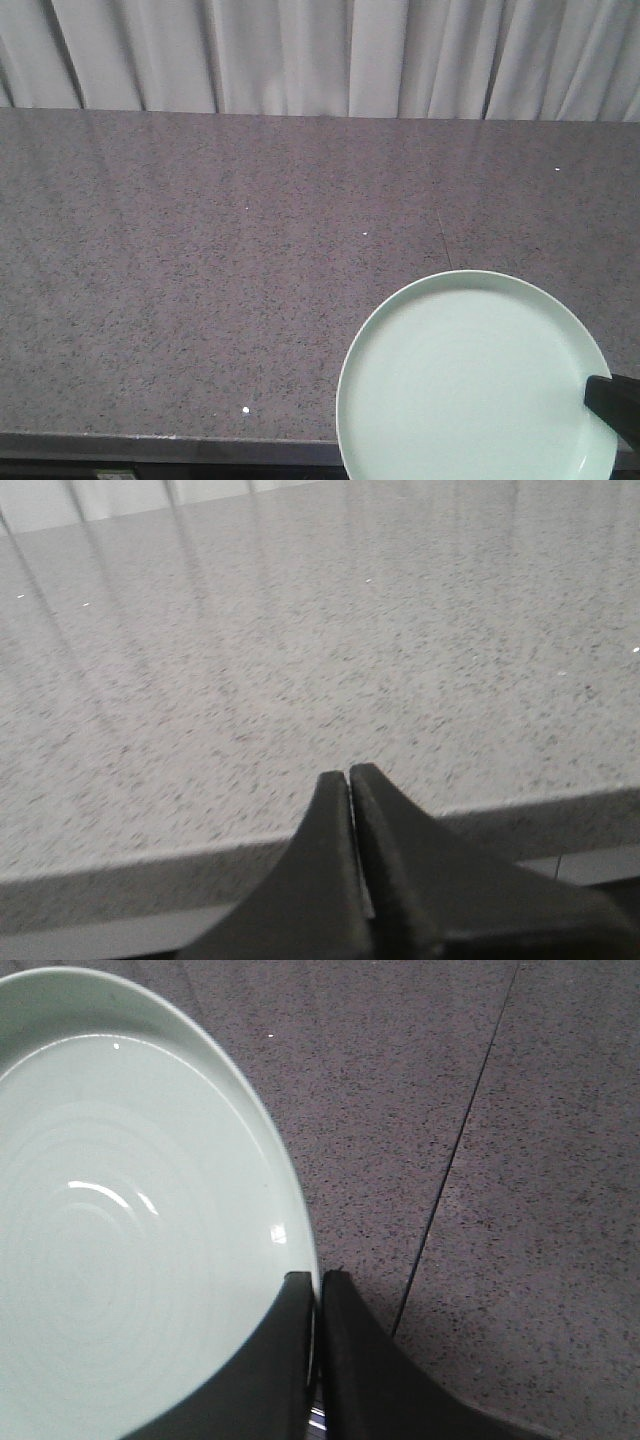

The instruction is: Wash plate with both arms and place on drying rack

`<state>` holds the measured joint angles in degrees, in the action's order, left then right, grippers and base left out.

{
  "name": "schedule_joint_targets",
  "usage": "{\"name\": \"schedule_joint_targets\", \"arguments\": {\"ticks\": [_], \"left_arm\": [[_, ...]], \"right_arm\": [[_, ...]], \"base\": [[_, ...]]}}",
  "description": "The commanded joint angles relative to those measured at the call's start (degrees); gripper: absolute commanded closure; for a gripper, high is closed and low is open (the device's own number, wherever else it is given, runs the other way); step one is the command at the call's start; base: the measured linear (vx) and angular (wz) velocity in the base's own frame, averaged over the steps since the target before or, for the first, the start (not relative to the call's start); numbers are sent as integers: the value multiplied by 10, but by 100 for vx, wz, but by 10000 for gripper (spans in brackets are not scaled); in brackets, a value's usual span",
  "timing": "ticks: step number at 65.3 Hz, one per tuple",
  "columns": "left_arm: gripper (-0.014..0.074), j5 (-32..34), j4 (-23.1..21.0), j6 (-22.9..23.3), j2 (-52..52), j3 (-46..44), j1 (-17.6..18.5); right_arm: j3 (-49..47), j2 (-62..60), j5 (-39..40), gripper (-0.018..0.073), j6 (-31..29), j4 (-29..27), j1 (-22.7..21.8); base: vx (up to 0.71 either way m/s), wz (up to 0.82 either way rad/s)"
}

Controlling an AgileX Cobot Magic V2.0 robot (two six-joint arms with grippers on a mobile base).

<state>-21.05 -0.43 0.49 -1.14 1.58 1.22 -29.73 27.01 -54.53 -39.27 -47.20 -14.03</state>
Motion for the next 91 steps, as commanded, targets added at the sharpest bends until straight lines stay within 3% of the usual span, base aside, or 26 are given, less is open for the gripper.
{"name": "schedule_joint_targets", "arguments": {"ticks": [1, 91], "left_arm": [[603, 40, -5, 2, -3, -19, 4], [603, 40, -5, 2, -3, -19, 4]], "right_arm": [[-15, 2, 21, 561, 0, -28, -4], [-15, 2, 21, 561, 0, -28, -4]], "base": [[-5, 20], [-5, 40]]}}
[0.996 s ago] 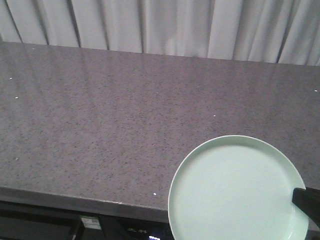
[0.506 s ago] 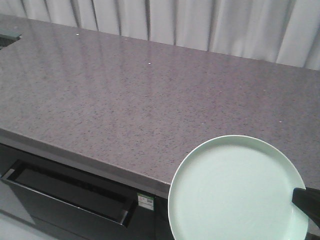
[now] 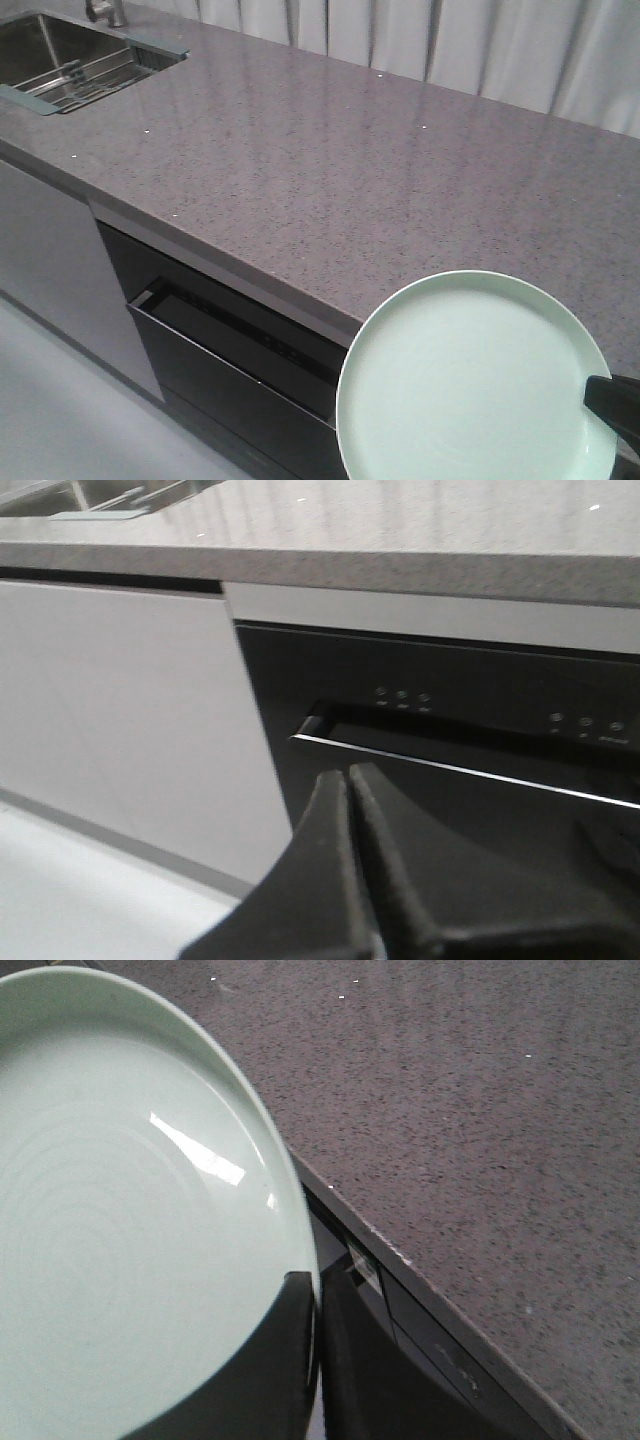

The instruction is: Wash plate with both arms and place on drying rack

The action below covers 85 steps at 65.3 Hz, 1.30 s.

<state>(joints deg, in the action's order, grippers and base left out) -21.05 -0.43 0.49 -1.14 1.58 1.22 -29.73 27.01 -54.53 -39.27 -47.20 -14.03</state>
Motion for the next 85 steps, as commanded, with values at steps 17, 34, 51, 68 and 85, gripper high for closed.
{"name": "schedule_joint_targets", "arguments": {"ticks": [17, 34, 51, 68, 85], "left_arm": [[603, 40, -5, 2, -3, -19, 4], [603, 40, -5, 2, -3, -19, 4], [603, 40, -5, 2, -3, -19, 4], [603, 40, -5, 2, -3, -19, 4], [603, 40, -5, 2, -3, -19, 4]], "right_arm": [[-15, 2, 21, 561, 0, -28, -4], [-15, 2, 21, 561, 0, -28, -4], [-15, 2, 21, 561, 0, -28, -4], [-15, 2, 21, 561, 0, -28, -4], [-15, 2, 21, 561, 0, -28, -4]], "base": [[-2, 39], [-2, 39], [-2, 39], [-2, 40], [-1, 37]]}}
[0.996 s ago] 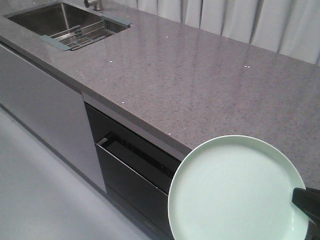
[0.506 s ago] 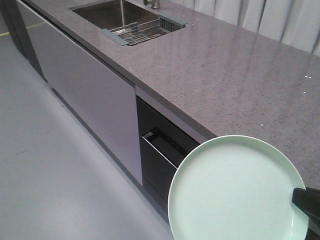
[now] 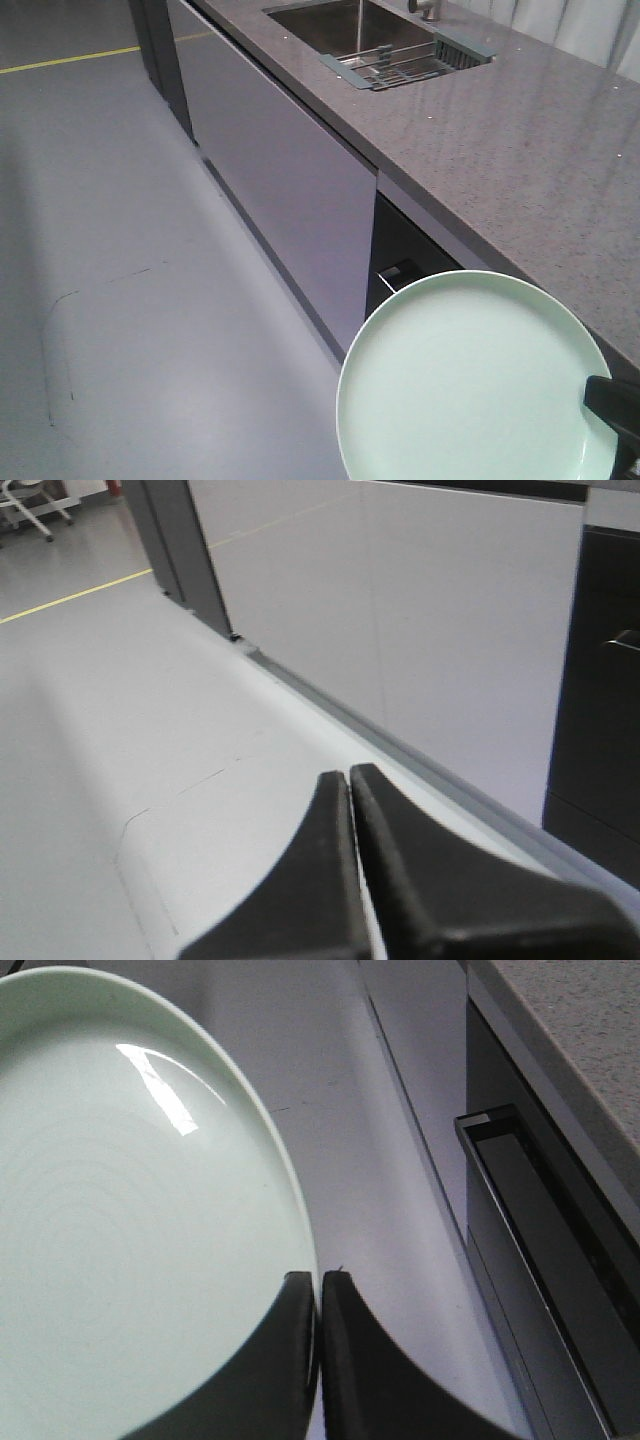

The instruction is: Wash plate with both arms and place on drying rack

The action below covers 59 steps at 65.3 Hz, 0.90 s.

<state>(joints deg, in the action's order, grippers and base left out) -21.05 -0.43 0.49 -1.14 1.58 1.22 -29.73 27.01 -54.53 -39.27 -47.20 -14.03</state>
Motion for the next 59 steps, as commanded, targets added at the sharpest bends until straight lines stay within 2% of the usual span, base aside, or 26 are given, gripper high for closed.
{"name": "schedule_joint_targets", "arguments": {"ticks": [1, 59], "left_arm": [[603, 40, -5, 2, -3, -19, 4], [603, 40, -5, 2, -3, -19, 4]], "right_arm": [[-15, 2, 21, 561, 0, -28, -4], [-15, 2, 21, 561, 0, -28, -4]], "base": [[0, 34], [5, 36]]}}
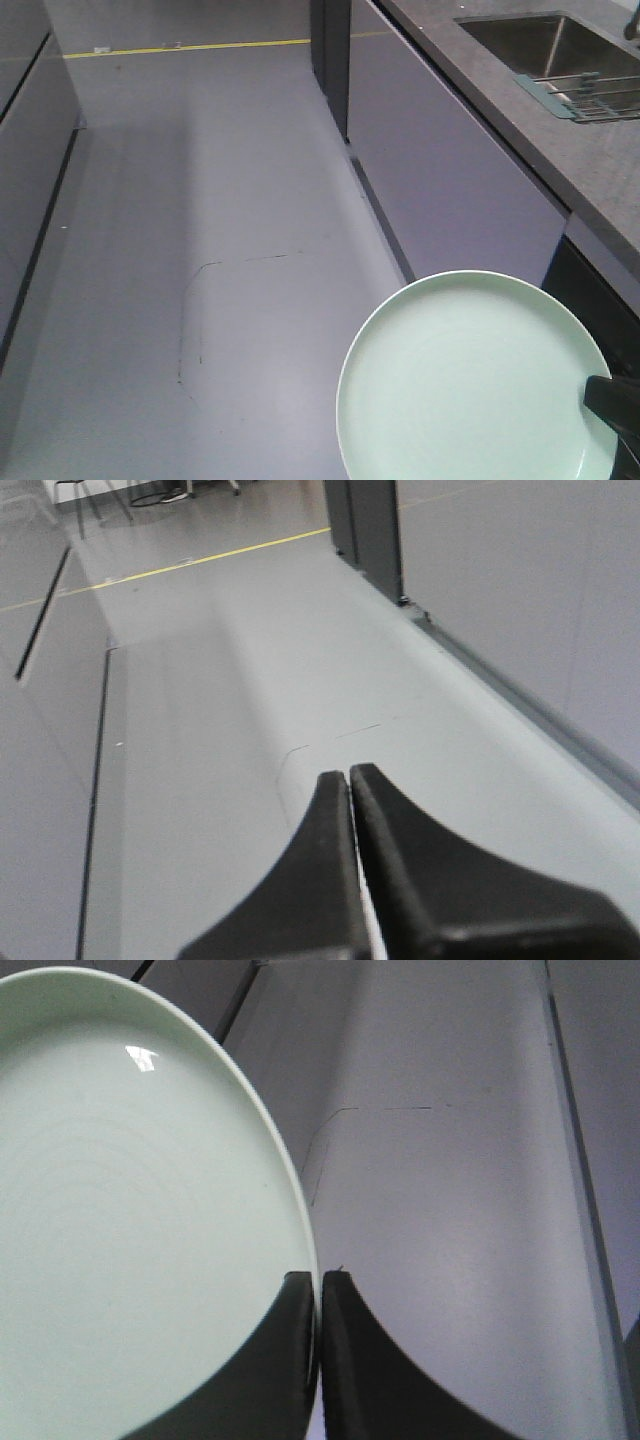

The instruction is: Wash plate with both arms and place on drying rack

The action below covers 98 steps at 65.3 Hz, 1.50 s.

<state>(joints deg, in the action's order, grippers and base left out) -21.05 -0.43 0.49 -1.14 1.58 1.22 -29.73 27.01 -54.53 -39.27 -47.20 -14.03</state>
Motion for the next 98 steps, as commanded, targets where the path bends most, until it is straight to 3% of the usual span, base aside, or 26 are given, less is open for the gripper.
{"name": "schedule_joint_targets", "arguments": {"ticks": [1, 27, 59, 98], "left_arm": [[603, 40, -5, 2, -3, -19, 4], [603, 40, -5, 2, -3, -19, 6], [603, 40, -5, 2, -3, -19, 71], [603, 40, -5, 2, -3, -19, 78]], "right_arm": [[-15, 2, 21, 561, 0, -28, -4], [-15, 2, 21, 561, 0, -28, -4], [-15, 2, 21, 561, 0, -28, -4], [-15, 2, 21, 561, 0, -27, -4]], "base": [[8, 39], [9, 37], [9, 28], [9, 12]]}}
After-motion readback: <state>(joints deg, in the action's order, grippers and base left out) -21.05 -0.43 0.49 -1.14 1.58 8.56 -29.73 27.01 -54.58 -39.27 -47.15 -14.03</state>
